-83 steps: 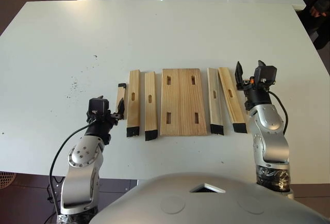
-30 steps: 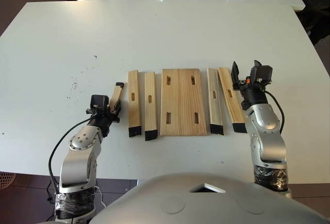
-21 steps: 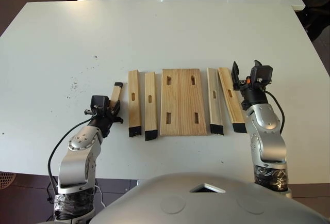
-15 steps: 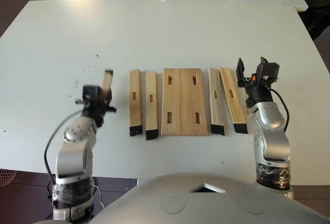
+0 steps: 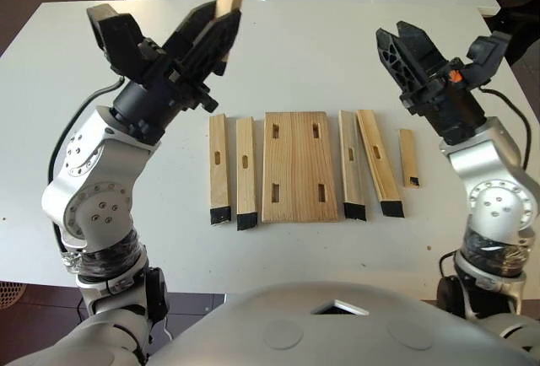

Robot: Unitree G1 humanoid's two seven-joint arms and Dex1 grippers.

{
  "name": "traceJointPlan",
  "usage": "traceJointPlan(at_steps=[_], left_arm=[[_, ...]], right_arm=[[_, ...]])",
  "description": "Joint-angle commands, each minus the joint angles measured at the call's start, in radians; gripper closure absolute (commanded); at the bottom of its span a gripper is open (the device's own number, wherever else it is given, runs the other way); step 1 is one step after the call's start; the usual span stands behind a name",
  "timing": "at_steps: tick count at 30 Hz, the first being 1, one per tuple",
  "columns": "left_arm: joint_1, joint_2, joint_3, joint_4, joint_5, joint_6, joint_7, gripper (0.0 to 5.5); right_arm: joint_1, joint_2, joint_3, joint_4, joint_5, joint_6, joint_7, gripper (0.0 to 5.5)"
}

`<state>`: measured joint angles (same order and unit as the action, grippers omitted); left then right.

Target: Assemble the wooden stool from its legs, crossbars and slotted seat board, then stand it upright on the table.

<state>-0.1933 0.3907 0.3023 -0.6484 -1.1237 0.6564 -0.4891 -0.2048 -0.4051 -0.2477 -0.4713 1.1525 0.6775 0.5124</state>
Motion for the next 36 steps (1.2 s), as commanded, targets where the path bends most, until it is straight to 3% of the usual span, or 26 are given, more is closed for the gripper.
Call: traceJointPlan(at_steps=[1,9,19,26,36], left_arm=[[-0.051,0.133,-0.084,-0.039,-0.290,0.144,-0.171,4.19],[-0.052,0.175,-0.183,0.012,-0.177,0.139,-0.234,4.19],[-0.054,0.114,-0.232,-0.024,-0.023,0.020,-0.191,4.19],[-0.047,0.099,-0.254,-0.025,0.005,-0.003,-0.169,4.19],[-0.034,0.110,-0.249,0.013,-0.003,0.000,-0.175,4.19]], right_arm=[[-0.281,-0.216,0.017,0.084,0.416,0.286,0.218,2.10],[-0.381,-0.245,0.099,0.087,0.479,0.354,0.256,2.10],[-0.329,-0.211,0.137,0.099,0.234,0.269,0.220,2.10],[-0.314,-0.178,0.138,0.086,0.188,0.247,0.221,2.10],[-0.310,-0.193,0.102,0.084,0.227,0.259,0.253,3.56]])
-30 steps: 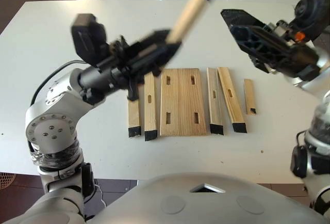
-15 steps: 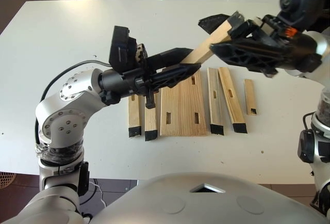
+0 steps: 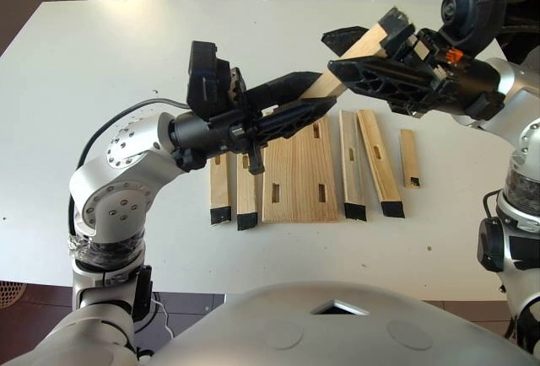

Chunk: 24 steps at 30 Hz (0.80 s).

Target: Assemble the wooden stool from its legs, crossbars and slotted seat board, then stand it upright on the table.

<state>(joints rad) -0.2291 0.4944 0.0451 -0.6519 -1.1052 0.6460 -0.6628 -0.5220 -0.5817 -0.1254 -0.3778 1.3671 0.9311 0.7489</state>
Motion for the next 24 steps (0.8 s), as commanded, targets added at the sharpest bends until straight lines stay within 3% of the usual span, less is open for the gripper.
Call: traceJointPlan(at_steps=[1,4,14,15,20,24], left_arm=[[0.003,0.011,0.013,0.021,-0.042,0.019,-0.007,4.19],[0.009,0.030,0.022,0.029,-0.096,0.041,-0.025,4.19],[-0.019,0.037,0.028,0.091,-0.212,0.110,0.027,4.19],[-0.030,0.030,0.021,0.102,-0.184,0.108,0.050,3.81],[-0.028,0.031,-0.016,0.157,0.044,0.051,0.099,3.01],[0.019,0.044,0.003,0.246,0.162,0.000,0.067,2.97]], right_arm=[[0.009,-0.019,-0.022,-0.009,0.011,0.005,0.021,3.78],[0.012,-0.021,-0.022,-0.013,0.012,0.002,0.029,4.18],[0.034,-0.022,-0.015,-0.039,0.002,-0.007,0.045,4.20],[0.037,-0.025,-0.013,-0.038,-0.017,-0.012,0.046,4.20],[0.055,-0.114,0.041,0.017,-0.297,-0.137,0.149,4.20],[0.054,-0.206,0.083,0.158,-0.559,-0.322,0.282,4.20]])
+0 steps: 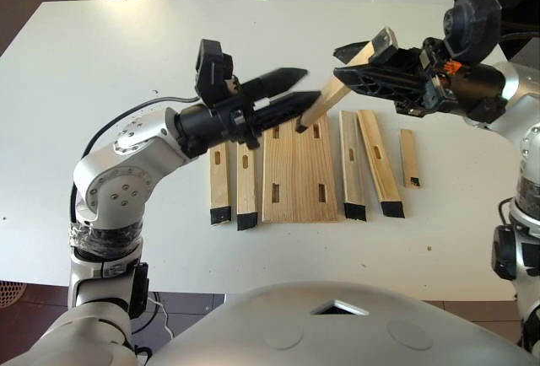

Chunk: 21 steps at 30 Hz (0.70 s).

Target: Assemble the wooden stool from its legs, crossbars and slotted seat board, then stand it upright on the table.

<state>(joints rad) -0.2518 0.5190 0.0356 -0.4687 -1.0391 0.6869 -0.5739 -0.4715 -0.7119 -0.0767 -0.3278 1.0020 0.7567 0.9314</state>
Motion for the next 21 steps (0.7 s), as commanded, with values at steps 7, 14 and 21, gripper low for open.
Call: traceJointPlan(at_steps=[7,14,21], left_arm=[[0.138,0.012,-0.046,0.156,0.407,-0.210,-0.007,2.97],[0.183,-0.015,-0.065,0.126,0.479,-0.242,-0.019,2.97],[0.209,-0.022,-0.072,0.095,0.504,-0.236,-0.025,2.97]], right_arm=[[0.006,-0.150,0.134,0.436,-0.523,-0.517,0.368,4.20],[0.051,-0.156,0.186,0.567,-0.654,-0.752,0.532,4.20],[0.070,-0.153,0.178,0.602,-0.682,-0.824,0.581,4.20]])
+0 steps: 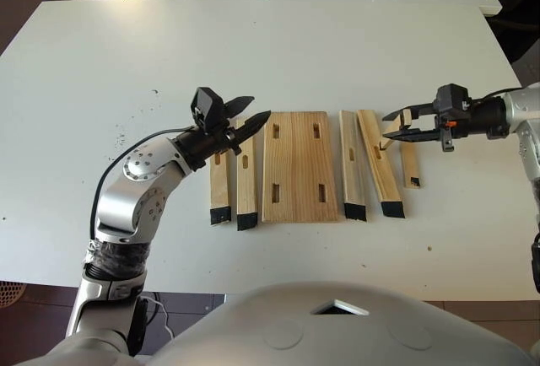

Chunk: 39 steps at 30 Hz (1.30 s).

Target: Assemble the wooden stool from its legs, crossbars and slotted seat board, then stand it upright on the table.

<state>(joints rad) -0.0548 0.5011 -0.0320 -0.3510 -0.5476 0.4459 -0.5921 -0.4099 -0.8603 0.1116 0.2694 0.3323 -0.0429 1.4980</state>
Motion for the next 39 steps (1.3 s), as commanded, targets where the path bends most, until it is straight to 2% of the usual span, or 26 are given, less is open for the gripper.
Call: traceJointPlan(at_steps=[1,19,26,30,35,39], left_arm=[[0.013,-0.005,-0.005,-0.026,0.014,0.007,-0.007,2.97],[0.022,-0.012,-0.033,-0.049,0.036,0.013,-0.016,2.97],[0.029,-0.011,-0.043,-0.055,0.045,0.020,-0.020,2.97],[0.024,-0.003,-0.057,-0.043,0.059,0.026,-0.032,2.97],[0.000,0.003,-0.070,-0.036,0.064,0.043,-0.057,2.97],[-0.005,0.007,-0.075,-0.037,0.068,0.048,-0.069,2.97]], right_arm=[[0.013,-0.003,-0.011,0.003,-0.012,-0.028,0.016,4.20],[0.079,0.033,-0.010,0.010,-0.017,-0.094,0.001,4.20],[0.172,-0.013,0.032,0.003,-0.014,0.018,0.048,4.20],[0.139,0.043,0.082,0.137,-0.061,0.040,0.023,4.20],[0.122,0.089,0.140,0.336,-0.144,-0.047,0.008,4.20],[0.155,0.091,0.158,0.393,-0.165,-0.122,0.005,4.20]])
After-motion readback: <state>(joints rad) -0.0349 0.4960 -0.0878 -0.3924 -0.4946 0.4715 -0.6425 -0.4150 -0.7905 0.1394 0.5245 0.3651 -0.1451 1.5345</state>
